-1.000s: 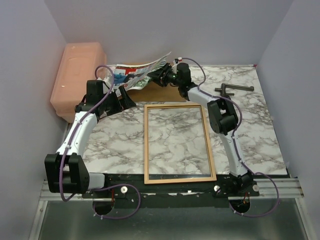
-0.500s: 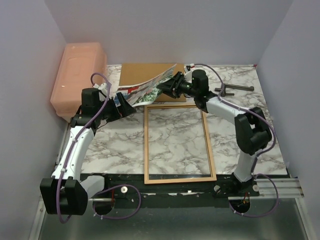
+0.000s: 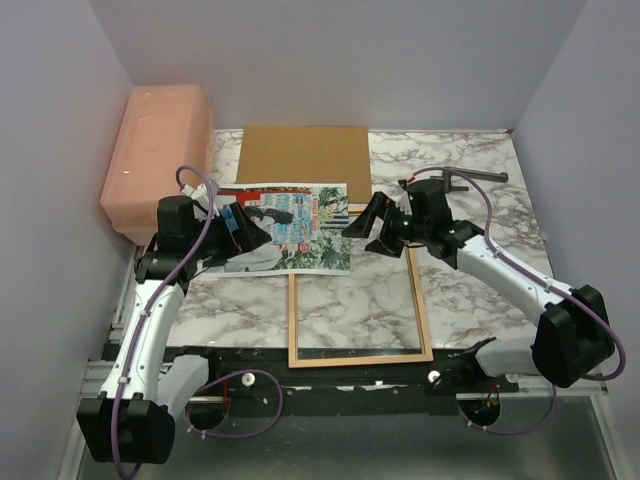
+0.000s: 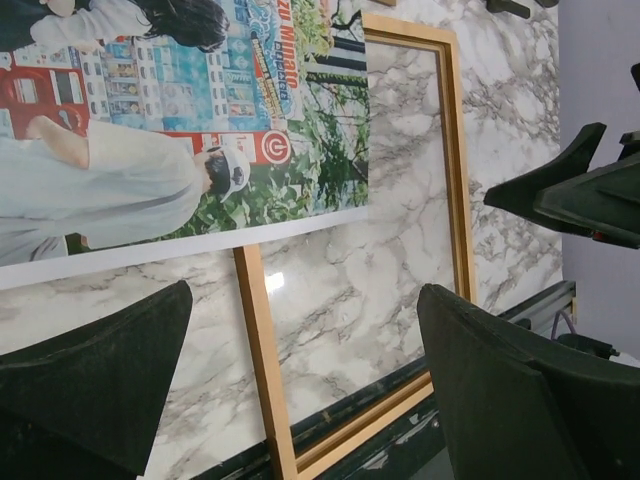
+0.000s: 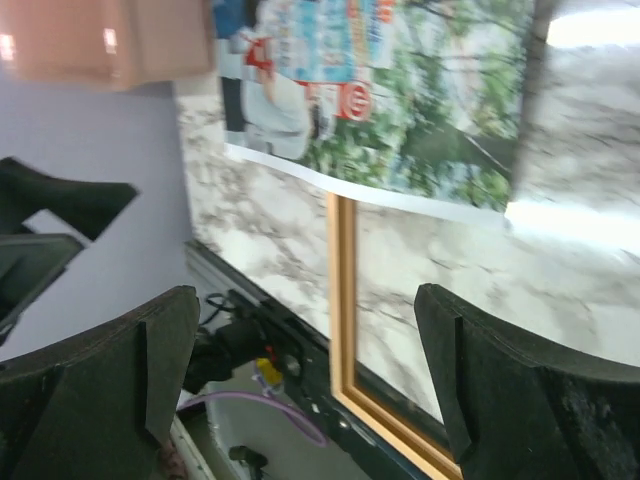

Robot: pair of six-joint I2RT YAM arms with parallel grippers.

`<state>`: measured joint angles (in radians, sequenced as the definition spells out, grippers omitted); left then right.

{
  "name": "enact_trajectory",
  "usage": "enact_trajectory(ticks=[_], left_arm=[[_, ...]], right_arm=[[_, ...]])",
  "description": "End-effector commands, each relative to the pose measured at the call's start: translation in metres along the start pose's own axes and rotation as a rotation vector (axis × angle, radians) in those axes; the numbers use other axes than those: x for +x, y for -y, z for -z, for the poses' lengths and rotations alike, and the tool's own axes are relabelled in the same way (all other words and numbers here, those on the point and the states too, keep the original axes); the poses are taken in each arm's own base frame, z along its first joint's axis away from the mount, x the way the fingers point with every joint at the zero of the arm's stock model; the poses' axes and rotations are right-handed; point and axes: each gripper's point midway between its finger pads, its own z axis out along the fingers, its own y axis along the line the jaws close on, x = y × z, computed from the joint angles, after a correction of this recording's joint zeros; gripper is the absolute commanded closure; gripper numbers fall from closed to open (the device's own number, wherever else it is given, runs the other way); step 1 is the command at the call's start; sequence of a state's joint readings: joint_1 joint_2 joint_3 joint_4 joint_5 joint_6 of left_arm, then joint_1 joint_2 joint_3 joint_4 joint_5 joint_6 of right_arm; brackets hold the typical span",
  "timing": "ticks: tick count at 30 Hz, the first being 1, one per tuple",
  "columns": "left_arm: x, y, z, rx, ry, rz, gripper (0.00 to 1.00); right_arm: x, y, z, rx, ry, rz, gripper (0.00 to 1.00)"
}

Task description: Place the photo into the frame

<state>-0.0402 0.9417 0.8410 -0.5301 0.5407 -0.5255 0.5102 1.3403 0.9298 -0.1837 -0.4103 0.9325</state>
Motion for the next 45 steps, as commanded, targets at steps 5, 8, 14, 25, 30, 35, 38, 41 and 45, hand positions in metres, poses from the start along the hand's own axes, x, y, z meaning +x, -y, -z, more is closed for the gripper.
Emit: enact_trajectory(ticks=[5,8,14,25,30,35,38,41,45], left_arm=[[0.038,-0.007,0.008,0.02,-0.042,0.06,0.01],[0.051,-0.01,0.007,0.033,-0.049,0.083,0.02],[0.078,-0.008,0.007,0.106,-0.079,0.125,0.02],[0.084,-0.001,0.009,0.159,-0.074,0.133,0.02],[0.077,0.013,0.014,0.212,-0.07,0.113,0.02],[0.067,0.033,0.023,0.279,-0.056,0.062,0.02],[0.06,0.046,0.03,0.317,-0.041,0.021,0.02],[0.055,0.06,0.039,0.351,-0.025,-0.029,0.01],[0.052,0.08,0.05,0.404,-0.011,-0.096,0.01]], right_arm=[[0.028,0.071,-0.011,0.174,-0.149,0.027,0.03],[0.019,0.074,-0.029,0.151,-0.177,0.037,0.04],[-0.006,0.097,-0.06,0.072,-0.177,-0.039,0.14],[-0.041,0.095,-0.103,-0.068,-0.147,-0.08,0.25],[-0.048,0.092,-0.117,-0.104,-0.143,-0.11,0.29],[-0.05,0.084,-0.128,-0.126,-0.167,-0.116,0.35],[-0.047,0.083,-0.134,-0.13,-0.176,-0.121,0.36],[-0.041,0.079,-0.138,-0.151,-0.194,-0.13,0.41],[-0.036,0.073,-0.139,-0.171,-0.205,-0.135,0.52]])
